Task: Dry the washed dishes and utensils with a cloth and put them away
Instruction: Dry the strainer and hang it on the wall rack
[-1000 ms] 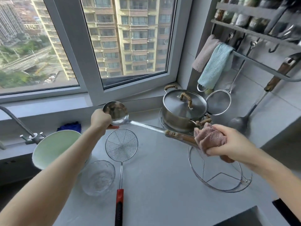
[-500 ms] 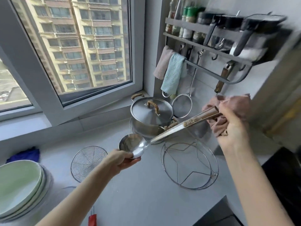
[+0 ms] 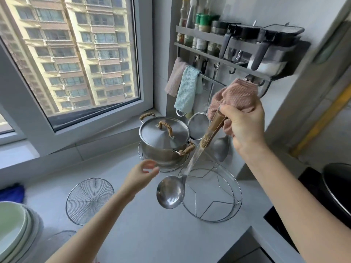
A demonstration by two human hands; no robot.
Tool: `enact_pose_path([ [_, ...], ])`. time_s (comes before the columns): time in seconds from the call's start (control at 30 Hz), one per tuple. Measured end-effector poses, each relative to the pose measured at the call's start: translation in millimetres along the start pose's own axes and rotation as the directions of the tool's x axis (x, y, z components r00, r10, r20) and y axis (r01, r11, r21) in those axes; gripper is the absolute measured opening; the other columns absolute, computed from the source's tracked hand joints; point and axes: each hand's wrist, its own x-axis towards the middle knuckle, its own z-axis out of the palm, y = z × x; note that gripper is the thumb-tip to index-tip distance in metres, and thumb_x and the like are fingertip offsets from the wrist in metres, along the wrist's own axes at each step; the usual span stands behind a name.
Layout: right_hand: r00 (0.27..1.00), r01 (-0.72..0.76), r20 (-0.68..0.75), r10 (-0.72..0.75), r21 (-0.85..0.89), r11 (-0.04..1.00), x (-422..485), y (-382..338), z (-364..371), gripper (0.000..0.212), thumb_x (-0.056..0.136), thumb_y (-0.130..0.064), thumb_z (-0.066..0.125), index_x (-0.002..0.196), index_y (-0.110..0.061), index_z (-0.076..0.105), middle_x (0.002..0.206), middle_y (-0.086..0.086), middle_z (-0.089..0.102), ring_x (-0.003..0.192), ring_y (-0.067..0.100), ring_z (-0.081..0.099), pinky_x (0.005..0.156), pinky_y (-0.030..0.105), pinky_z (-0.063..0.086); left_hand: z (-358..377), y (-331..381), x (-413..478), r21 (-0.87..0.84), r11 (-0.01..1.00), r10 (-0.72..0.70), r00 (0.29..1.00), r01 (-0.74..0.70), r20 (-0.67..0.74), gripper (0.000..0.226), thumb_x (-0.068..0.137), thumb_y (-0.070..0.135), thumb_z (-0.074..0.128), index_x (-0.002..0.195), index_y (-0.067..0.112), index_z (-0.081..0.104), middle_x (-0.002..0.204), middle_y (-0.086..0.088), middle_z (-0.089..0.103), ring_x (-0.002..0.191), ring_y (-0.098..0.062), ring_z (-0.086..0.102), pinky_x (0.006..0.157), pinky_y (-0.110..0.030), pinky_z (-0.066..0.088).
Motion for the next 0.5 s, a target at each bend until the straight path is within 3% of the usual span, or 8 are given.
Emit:
enact_pose_path([
  [0.1,0.994,-0.005,0.108,0.006,-0.013,1.0,3.3,1.3,7.8,0.035,0.076,0.008,0.066,0.094,-0.02,0.056,0.06,-0.006,0.061,0.035,0.007,0.042,0.035,0.016,0.032,7.4,50.2,-7.9,-0.131,0.955,0.294,0.902,-0.266,0.317,0.021,0.086,0.034,0.063,0.107,0.038,0.061,0.103,0.025,0.066,0.096,0.01,0.062,0.075,-0.006,0.045],
  [0.17,0.982,0.005,0.189,-0.001,-0.017,1.0,6.8,2.7,9.6,0.034,0.076,0.007,0.066,0.097,-0.018,0.058,0.063,-0.005,0.061,0.037,0.007,0.042,0.036,0.016,0.032,20.6,72.9,-9.2,-0.189,0.921,0.39,0.822,-0.342,0.414,0.032,0.085,0.035,0.06,0.117,0.031,0.059,0.113,0.02,0.065,0.105,0.006,0.06,0.086,-0.008,0.046],
  [0.23,0.967,0.006,0.255,-0.003,-0.009,1.0,10.6,4.8,9.4,0.033,0.077,0.006,0.067,0.098,-0.019,0.06,0.063,-0.005,0.061,0.039,0.008,0.043,0.037,0.016,0.032,31.8,86.1,-5.2,-0.25,0.893,0.445,0.811,-0.373,0.379,0.035,0.089,0.027,0.058,0.121,0.014,0.058,0.117,0.003,0.067,0.108,-0.008,0.063,0.092,-0.019,0.049],
  [0.3,0.959,-0.015,0.283,0.012,0.007,1.0,15.0,8.2,7.5,0.033,0.077,0.005,0.068,0.092,-0.023,0.061,0.062,-0.006,0.062,0.039,0.008,0.044,0.037,0.016,0.033,39.4,92.0,0.3,-0.358,0.872,0.446,0.845,-0.334,0.297,0.029,0.091,0.017,0.056,0.115,0.001,0.058,0.106,-0.012,0.069,0.094,-0.02,0.068,0.084,-0.028,0.054],
  [0.4,0.965,-0.049,0.259,0.048,-0.003,0.999,23.8,14.5,-1.2,0.032,0.076,0.003,0.073,0.095,-0.02,0.061,0.071,0.0,0.065,0.059,0.023,0.054,0.051,0.028,0.042,48.3,93.3,7.5,-0.445,0.847,0.414,0.886,-0.291,0.208,0.02,0.09,0.011,0.059,0.109,0.002,0.059,0.087,-0.016,0.068,0.07,-0.022,0.063,0.063,-0.027,0.052],
  [0.47,0.974,-0.065,0.212,0.074,-0.051,0.997,29.0,20.1,-12.7,0.036,0.073,0.001,0.077,0.098,-0.02,0.061,0.076,0.002,0.068,0.074,0.031,0.057,0.065,0.045,0.046,52.6,90.5,14.0,-0.473,0.842,0.383,0.906,-0.26,0.183,0.019,0.089,0.01,0.061,0.108,0.007,0.059,0.082,-0.016,0.067,0.064,-0.02,0.061,0.058,-0.025,0.049],
  [0.5,0.977,-0.067,0.193,0.085,-0.096,0.993,30.7,23.3,-19.3,0.038,0.072,0.0,0.079,0.097,-0.022,0.06,0.074,-0.001,0.069,0.071,0.028,0.06,0.067,0.046,0.047,53.9,89.7,17.8,-0.481,0.841,0.366,0.915,-0.248,0.168,0.019,0.089,0.01,0.061,0.108,0.008,0.059,0.081,-0.015,0.067,0.063,-0.02,0.061,0.057,-0.026,0.049],
])
